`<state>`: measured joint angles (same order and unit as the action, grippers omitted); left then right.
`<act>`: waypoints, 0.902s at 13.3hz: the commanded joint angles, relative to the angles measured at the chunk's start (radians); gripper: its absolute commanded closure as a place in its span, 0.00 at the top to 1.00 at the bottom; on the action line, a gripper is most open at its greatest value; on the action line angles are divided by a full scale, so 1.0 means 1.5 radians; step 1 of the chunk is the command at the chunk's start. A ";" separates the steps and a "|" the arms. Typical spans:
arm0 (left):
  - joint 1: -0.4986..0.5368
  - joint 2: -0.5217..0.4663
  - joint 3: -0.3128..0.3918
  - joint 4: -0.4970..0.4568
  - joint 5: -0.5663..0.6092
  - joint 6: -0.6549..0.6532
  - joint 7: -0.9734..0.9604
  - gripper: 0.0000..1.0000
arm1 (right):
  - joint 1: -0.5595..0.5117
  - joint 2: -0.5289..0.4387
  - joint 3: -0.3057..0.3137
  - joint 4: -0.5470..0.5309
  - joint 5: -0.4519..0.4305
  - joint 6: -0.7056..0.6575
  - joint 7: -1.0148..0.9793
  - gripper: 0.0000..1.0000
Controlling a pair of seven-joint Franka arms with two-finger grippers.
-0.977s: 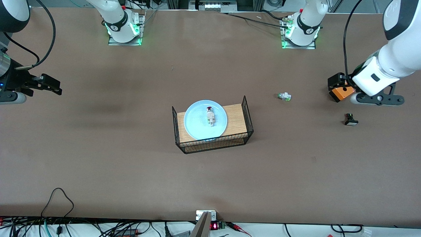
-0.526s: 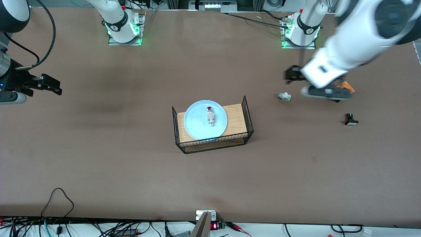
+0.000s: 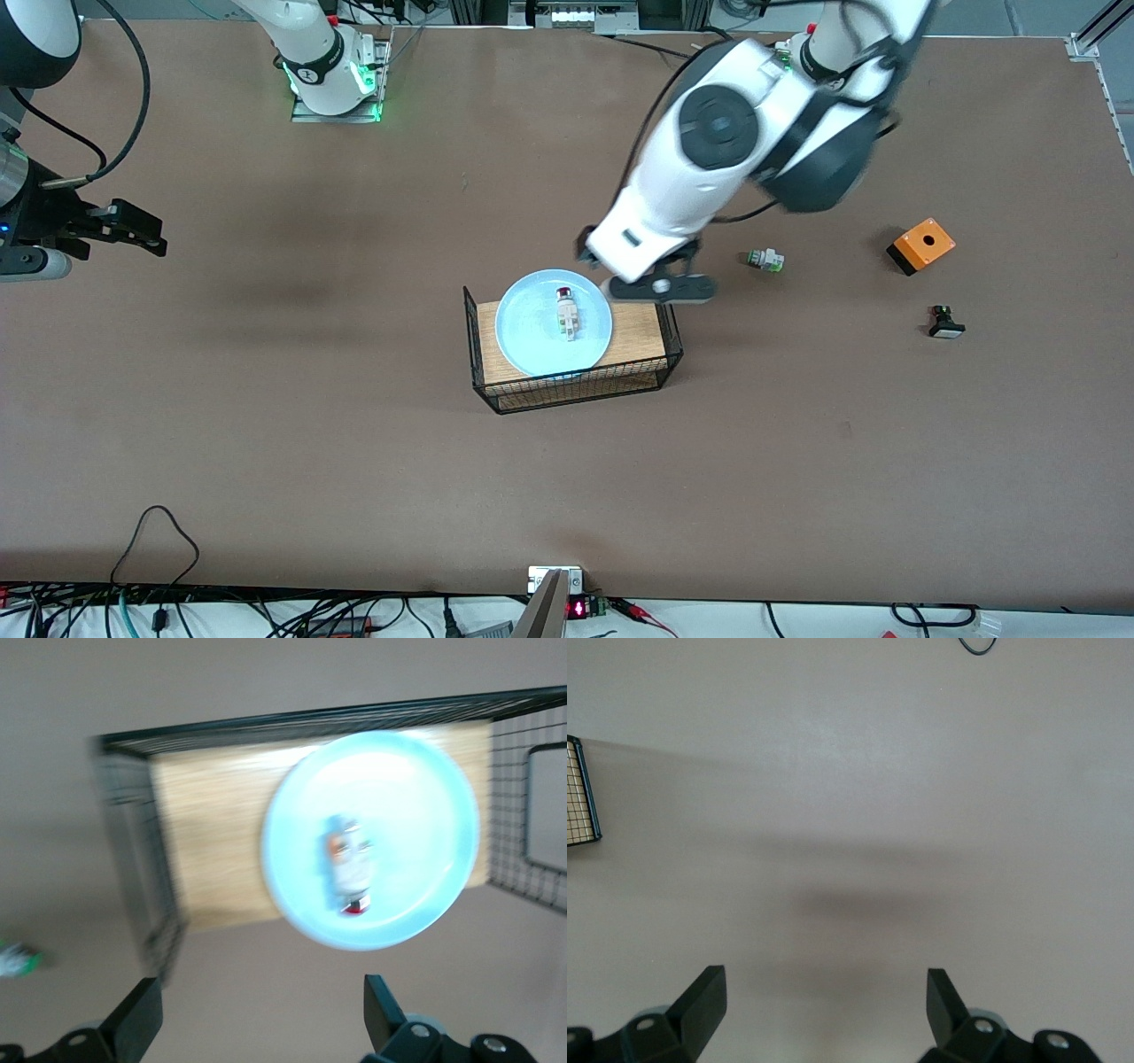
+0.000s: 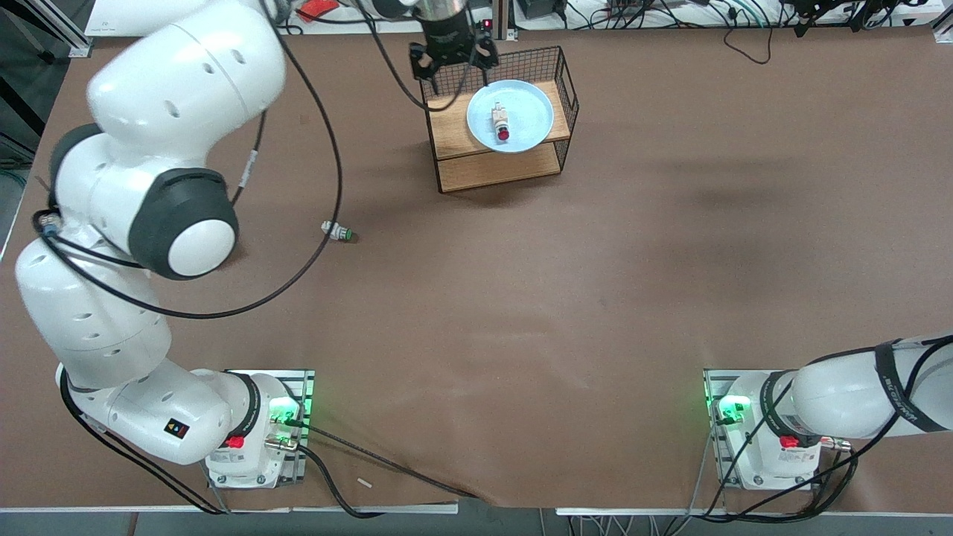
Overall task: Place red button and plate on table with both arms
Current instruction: 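Reach the left gripper over the basket to the red button on the plate, then close the left gripper on the red button and lift it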
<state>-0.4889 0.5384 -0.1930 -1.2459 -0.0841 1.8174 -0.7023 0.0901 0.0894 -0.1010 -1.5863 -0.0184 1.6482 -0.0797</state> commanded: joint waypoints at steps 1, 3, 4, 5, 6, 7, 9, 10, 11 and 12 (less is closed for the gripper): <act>-0.042 0.064 0.013 0.041 0.041 0.066 -0.043 1.00 | -0.006 0.008 0.003 0.018 0.006 -0.013 -0.005 1.00; -0.075 0.090 0.015 0.042 0.116 0.088 -0.109 1.00 | -0.006 0.008 0.003 0.018 0.006 -0.013 -0.005 1.00; -0.083 0.098 0.014 0.043 0.146 0.090 -0.130 1.00 | -0.006 0.008 0.003 0.018 0.006 -0.013 -0.005 1.00; -0.095 0.106 0.015 0.044 0.152 0.091 -0.131 1.00 | -0.006 0.008 0.003 0.018 0.006 -0.013 -0.005 1.00; -0.098 0.109 0.021 0.043 0.154 0.107 -0.130 1.00 | -0.007 0.008 0.002 0.018 0.006 -0.013 -0.005 1.00; -0.097 0.114 0.023 0.039 0.154 0.133 -0.128 1.00 | -0.007 0.008 0.003 0.018 0.006 -0.012 -0.005 1.00; -0.098 0.132 0.026 0.036 0.156 0.156 -0.130 1.00 | -0.007 0.008 0.002 0.018 0.006 -0.012 -0.004 1.00; -0.099 0.132 0.026 0.033 0.162 0.157 -0.131 1.00 | -0.009 0.008 0.002 0.018 0.006 -0.012 -0.003 1.00; -0.100 0.133 0.025 0.033 0.179 0.157 -0.131 1.00 | -0.009 0.008 0.001 0.018 0.006 -0.012 -0.002 1.00; -0.099 0.138 0.024 0.033 0.193 0.160 -0.130 0.99 | -0.009 0.008 0.001 0.018 0.007 -0.012 -0.001 1.00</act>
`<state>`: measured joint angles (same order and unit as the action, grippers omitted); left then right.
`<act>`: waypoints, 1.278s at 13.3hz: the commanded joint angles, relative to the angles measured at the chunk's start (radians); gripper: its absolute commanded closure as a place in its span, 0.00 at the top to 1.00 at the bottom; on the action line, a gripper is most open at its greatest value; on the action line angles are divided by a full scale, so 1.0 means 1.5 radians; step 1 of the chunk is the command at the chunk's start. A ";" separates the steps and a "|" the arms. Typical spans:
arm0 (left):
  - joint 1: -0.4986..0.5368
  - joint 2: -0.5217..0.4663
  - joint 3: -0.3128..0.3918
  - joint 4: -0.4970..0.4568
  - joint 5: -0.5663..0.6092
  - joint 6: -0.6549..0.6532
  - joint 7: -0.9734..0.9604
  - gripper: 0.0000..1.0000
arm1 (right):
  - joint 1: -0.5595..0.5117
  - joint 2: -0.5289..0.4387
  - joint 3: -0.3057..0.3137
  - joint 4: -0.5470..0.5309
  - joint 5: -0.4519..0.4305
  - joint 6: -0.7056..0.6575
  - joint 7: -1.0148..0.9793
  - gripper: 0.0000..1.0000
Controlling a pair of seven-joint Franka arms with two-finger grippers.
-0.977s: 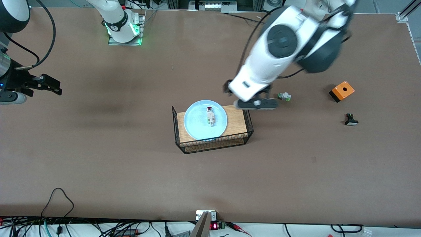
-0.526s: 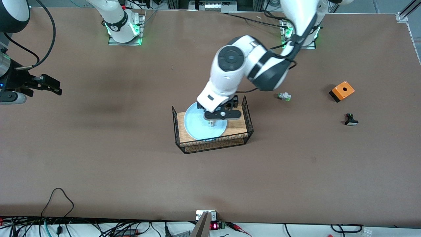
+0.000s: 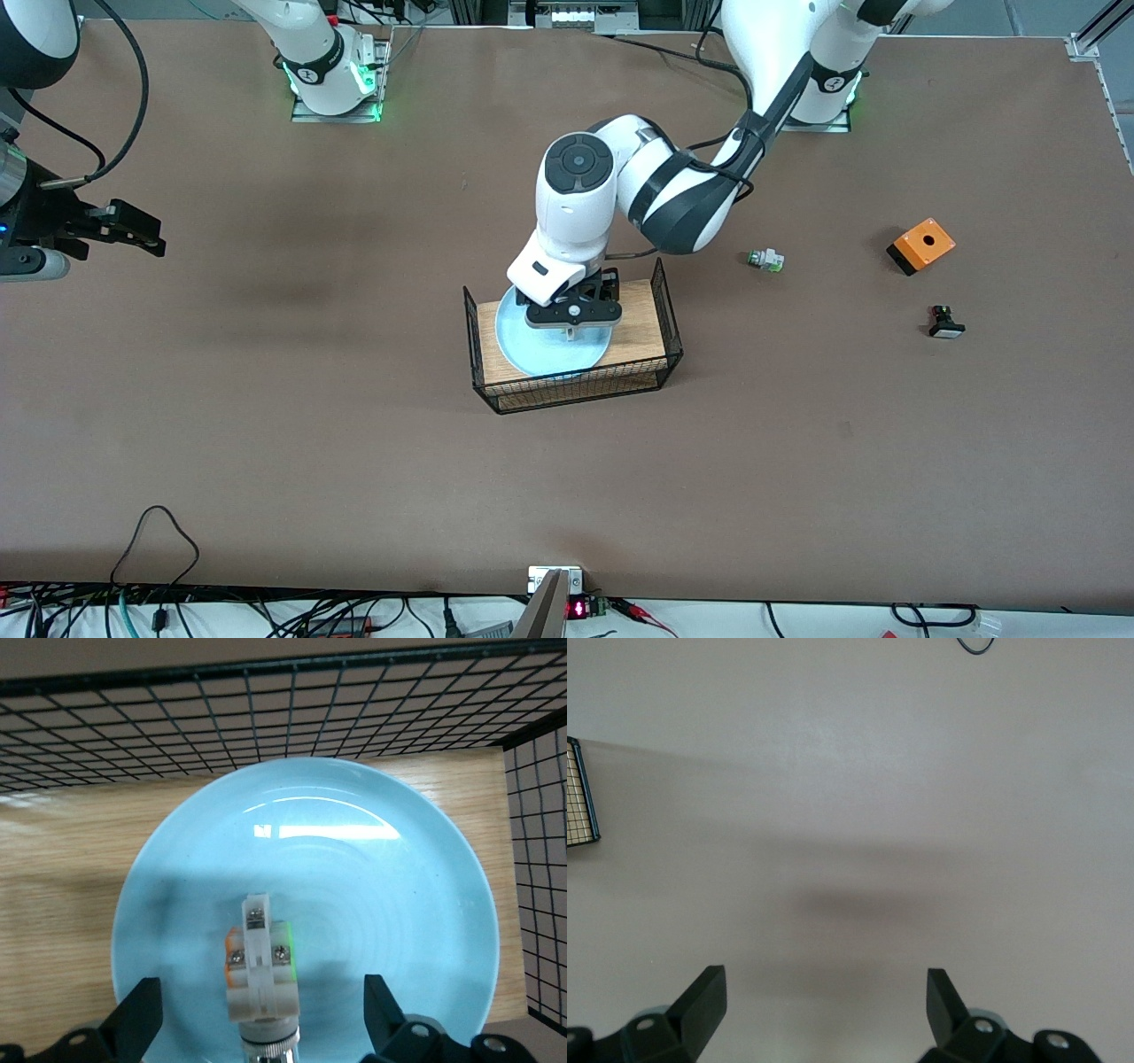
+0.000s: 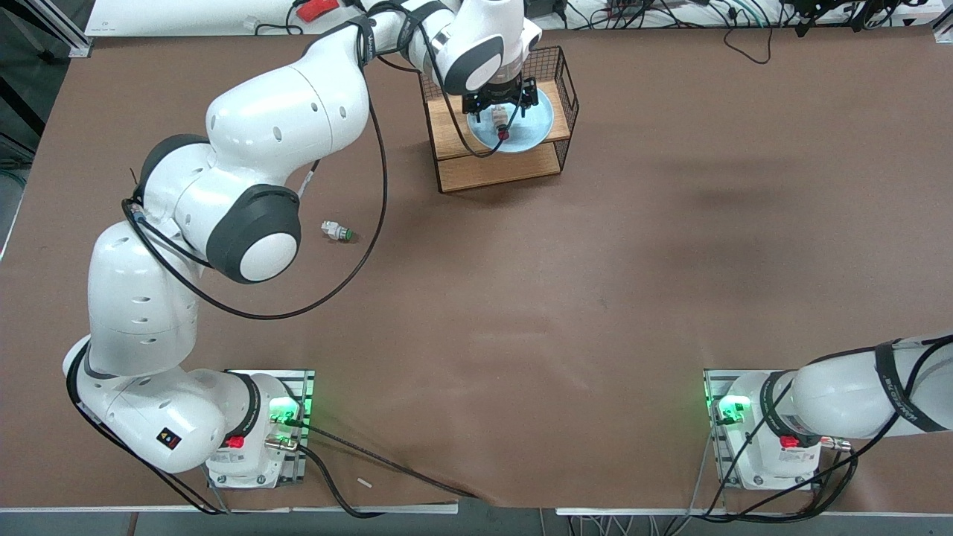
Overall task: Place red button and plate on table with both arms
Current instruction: 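Close the left gripper on the red button and lift it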
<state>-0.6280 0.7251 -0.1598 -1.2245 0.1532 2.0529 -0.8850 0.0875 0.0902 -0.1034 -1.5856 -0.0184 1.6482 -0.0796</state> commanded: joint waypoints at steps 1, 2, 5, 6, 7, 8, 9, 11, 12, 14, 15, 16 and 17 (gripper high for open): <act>-0.007 0.017 0.002 0.018 0.046 0.024 -0.009 0.95 | -0.007 0.007 0.002 0.017 0.006 -0.012 -0.001 1.00; -0.007 0.018 0.002 0.016 0.046 0.045 -0.010 0.87 | -0.007 0.007 0.002 0.017 0.006 -0.012 -0.001 1.00; -0.008 0.014 0.000 0.007 0.045 0.042 -0.011 0.48 | -0.007 0.007 0.002 0.017 0.007 -0.013 0.001 1.00; -0.008 0.014 -0.001 0.007 0.045 0.041 -0.010 0.34 | -0.007 0.008 0.002 0.017 0.007 -0.013 0.001 1.00; -0.006 0.013 -0.002 0.007 0.044 0.041 -0.011 0.25 | -0.007 0.007 0.001 0.017 0.007 -0.013 0.001 1.00; -0.004 0.011 -0.002 0.008 0.040 0.041 -0.011 0.20 | -0.008 0.008 0.001 0.017 0.007 -0.013 0.001 1.00; -0.002 0.007 -0.003 0.007 0.039 0.036 -0.011 0.14 | -0.008 0.007 0.001 0.017 0.007 -0.013 0.001 1.00; -0.004 -0.010 -0.004 0.011 0.039 -0.026 -0.012 0.11 | -0.007 0.007 0.001 0.017 0.007 -0.013 0.001 1.00; -0.004 -0.028 -0.005 0.012 0.038 -0.057 -0.010 0.09 | -0.005 0.007 0.001 0.017 0.007 -0.013 0.002 1.00; -0.003 -0.058 -0.007 0.017 0.037 -0.122 -0.008 0.09 | 0.000 0.007 0.004 0.017 0.008 -0.013 0.023 1.00; -0.004 -0.077 -0.009 0.018 0.036 -0.152 -0.006 0.09 | 0.003 0.006 0.008 0.017 0.009 -0.014 0.049 1.00; -0.002 -0.098 -0.011 0.018 0.035 -0.182 -0.005 0.09 | 0.014 0.005 0.009 0.017 0.009 -0.017 0.088 1.00; 0.000 -0.117 -0.011 0.018 0.033 -0.213 -0.004 0.09 | 0.030 0.004 0.009 0.017 0.009 -0.025 0.133 1.00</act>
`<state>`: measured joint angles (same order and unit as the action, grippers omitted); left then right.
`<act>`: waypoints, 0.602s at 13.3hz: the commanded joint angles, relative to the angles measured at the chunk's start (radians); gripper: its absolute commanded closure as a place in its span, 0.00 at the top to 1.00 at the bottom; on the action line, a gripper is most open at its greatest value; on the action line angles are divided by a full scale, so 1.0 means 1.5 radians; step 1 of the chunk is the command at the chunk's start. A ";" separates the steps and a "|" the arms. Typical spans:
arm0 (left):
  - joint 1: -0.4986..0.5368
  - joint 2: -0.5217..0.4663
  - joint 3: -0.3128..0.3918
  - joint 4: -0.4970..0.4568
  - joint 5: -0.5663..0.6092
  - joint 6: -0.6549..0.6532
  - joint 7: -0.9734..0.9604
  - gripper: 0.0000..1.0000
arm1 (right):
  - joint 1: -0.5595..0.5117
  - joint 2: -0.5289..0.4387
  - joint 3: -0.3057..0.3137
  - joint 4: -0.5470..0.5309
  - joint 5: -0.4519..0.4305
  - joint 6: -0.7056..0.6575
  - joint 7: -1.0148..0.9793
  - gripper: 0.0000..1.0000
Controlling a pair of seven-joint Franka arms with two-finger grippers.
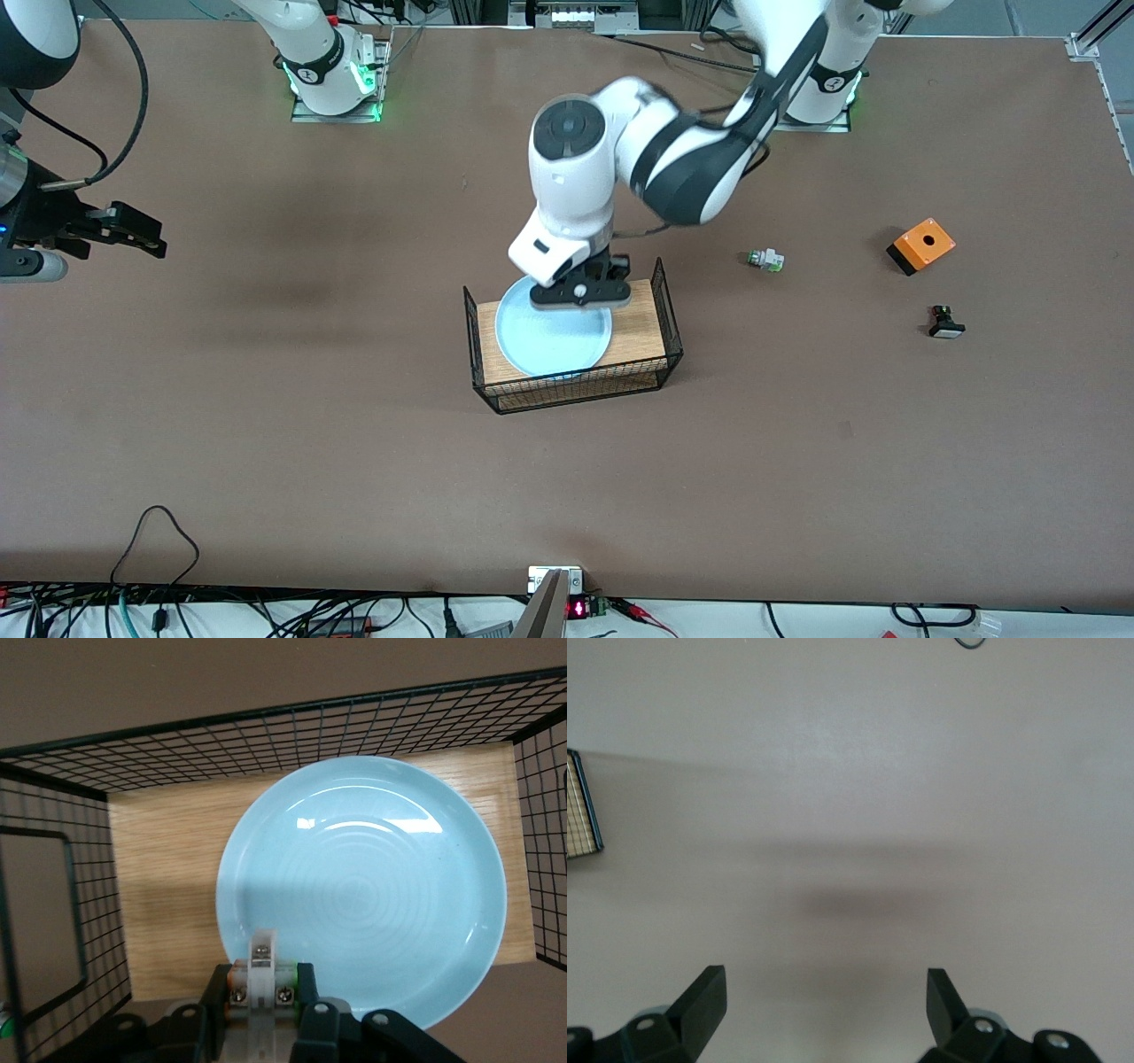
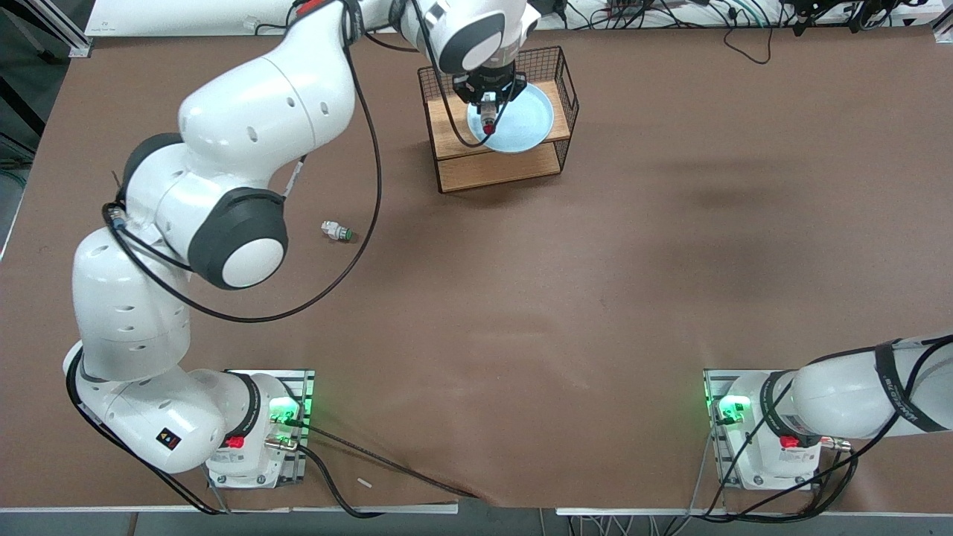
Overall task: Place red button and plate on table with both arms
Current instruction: 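Close the left gripper on the red button and lift it, then carry the button away with the left gripper while the right gripper moves out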
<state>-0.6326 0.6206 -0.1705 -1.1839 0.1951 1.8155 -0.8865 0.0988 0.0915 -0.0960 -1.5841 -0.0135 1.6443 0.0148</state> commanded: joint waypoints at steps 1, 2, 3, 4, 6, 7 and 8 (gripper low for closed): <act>0.008 -0.069 -0.003 -0.009 -0.007 -0.087 -0.003 0.09 | 0.033 0.003 0.003 0.016 0.007 -0.031 0.125 1.00; 0.021 -0.086 -0.001 -0.009 -0.012 -0.117 0.002 0.09 | 0.042 0.003 0.004 0.016 0.010 -0.039 0.186 1.00; 0.044 -0.102 -0.002 -0.009 -0.012 -0.136 0.029 0.09 | 0.051 0.003 0.003 0.017 0.032 -0.042 0.243 1.00; 0.072 -0.114 -0.002 -0.010 -0.014 -0.155 0.094 0.09 | 0.056 0.004 0.003 0.021 0.053 -0.042 0.285 1.00; 0.135 -0.121 -0.001 -0.013 -0.022 -0.186 0.214 0.10 | 0.074 0.007 0.003 0.014 0.072 -0.034 0.352 1.00; 0.166 -0.121 -0.001 -0.017 -0.022 -0.196 0.267 0.10 | 0.096 0.007 0.003 0.005 0.072 -0.030 0.357 1.00; 0.193 -0.121 0.000 -0.018 -0.022 -0.206 0.314 0.10 | 0.112 0.012 0.002 0.001 0.071 -0.024 0.357 1.00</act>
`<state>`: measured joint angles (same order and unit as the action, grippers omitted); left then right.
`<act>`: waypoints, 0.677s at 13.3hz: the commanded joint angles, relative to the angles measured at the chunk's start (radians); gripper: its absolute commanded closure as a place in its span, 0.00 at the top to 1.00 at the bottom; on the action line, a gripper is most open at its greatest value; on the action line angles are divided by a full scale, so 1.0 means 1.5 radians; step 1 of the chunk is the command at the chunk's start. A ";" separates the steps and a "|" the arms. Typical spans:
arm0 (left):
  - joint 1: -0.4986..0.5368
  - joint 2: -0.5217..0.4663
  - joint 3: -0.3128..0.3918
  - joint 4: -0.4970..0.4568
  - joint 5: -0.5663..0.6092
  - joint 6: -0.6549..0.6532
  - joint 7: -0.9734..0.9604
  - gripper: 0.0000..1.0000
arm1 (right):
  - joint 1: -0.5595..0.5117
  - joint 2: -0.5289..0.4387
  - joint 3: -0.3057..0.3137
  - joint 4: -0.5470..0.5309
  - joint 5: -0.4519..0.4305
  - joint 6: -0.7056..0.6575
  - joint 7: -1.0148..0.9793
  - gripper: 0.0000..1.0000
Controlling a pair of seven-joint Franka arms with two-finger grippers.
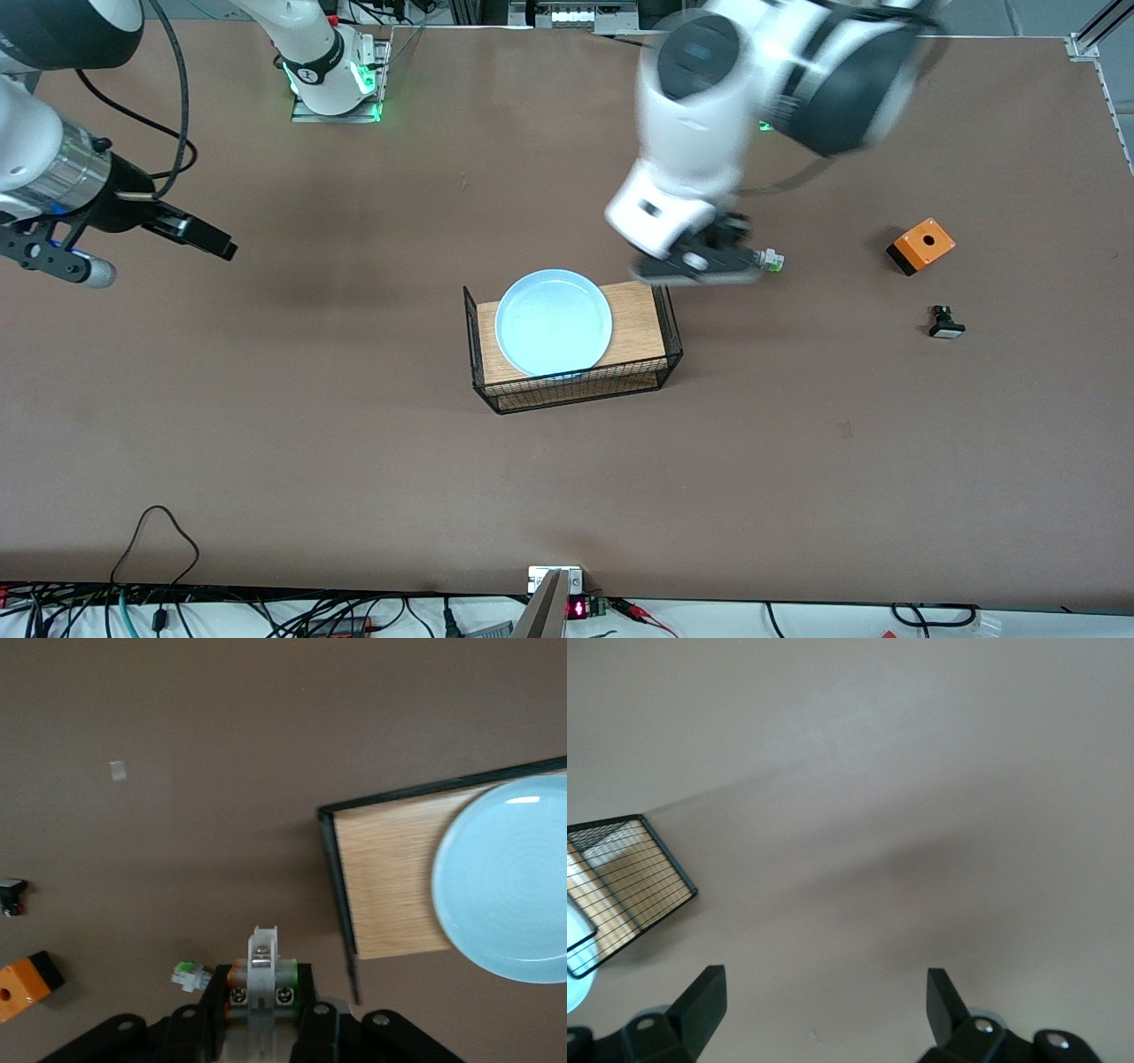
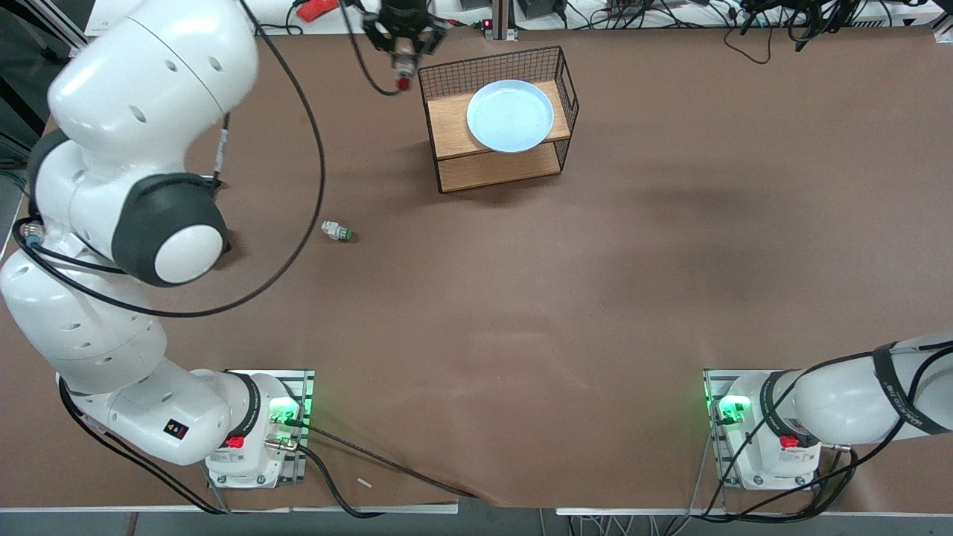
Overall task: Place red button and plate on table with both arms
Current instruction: 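Carry the button away with the left gripper while the right gripper moves out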
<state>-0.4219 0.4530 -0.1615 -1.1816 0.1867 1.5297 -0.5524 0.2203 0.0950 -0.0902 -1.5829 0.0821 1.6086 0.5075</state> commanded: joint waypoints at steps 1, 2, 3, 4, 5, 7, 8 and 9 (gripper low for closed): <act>0.084 -0.009 -0.005 -0.022 -0.016 -0.021 0.138 0.10 | 0.044 0.013 -0.002 0.002 0.009 0.003 0.028 1.00; 0.117 -0.008 -0.006 -0.031 -0.017 -0.020 0.177 0.10 | 0.048 0.015 -0.005 0.004 0.029 0.005 0.032 1.00; 0.146 -0.006 -0.006 -0.048 -0.017 -0.011 0.220 0.10 | 0.048 0.021 -0.006 0.006 0.070 0.008 0.045 1.00; 0.177 -0.006 -0.006 -0.065 -0.017 0.006 0.260 0.11 | 0.049 0.024 -0.006 0.007 0.085 0.016 0.056 1.00; 0.219 -0.006 -0.007 -0.084 -0.017 0.030 0.317 0.11 | 0.060 0.029 -0.006 0.007 0.084 0.035 0.048 1.00; 0.263 -0.005 -0.006 -0.136 -0.017 0.094 0.389 0.11 | 0.090 0.037 -0.006 0.007 0.069 0.050 0.056 1.00; 0.302 -0.005 -0.007 -0.179 -0.029 0.141 0.393 0.11 | 0.092 0.038 -0.006 0.007 0.070 0.057 0.070 1.00; 0.331 -0.005 -0.007 -0.225 -0.040 0.200 0.420 0.11 | 0.091 0.045 -0.006 0.007 0.072 0.060 0.110 1.00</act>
<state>-0.0038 0.4678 -0.1561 -1.3899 0.1688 1.7064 0.0088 0.3436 0.1492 -0.0901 -1.5844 0.1881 1.6881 0.6020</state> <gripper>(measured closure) 0.665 0.000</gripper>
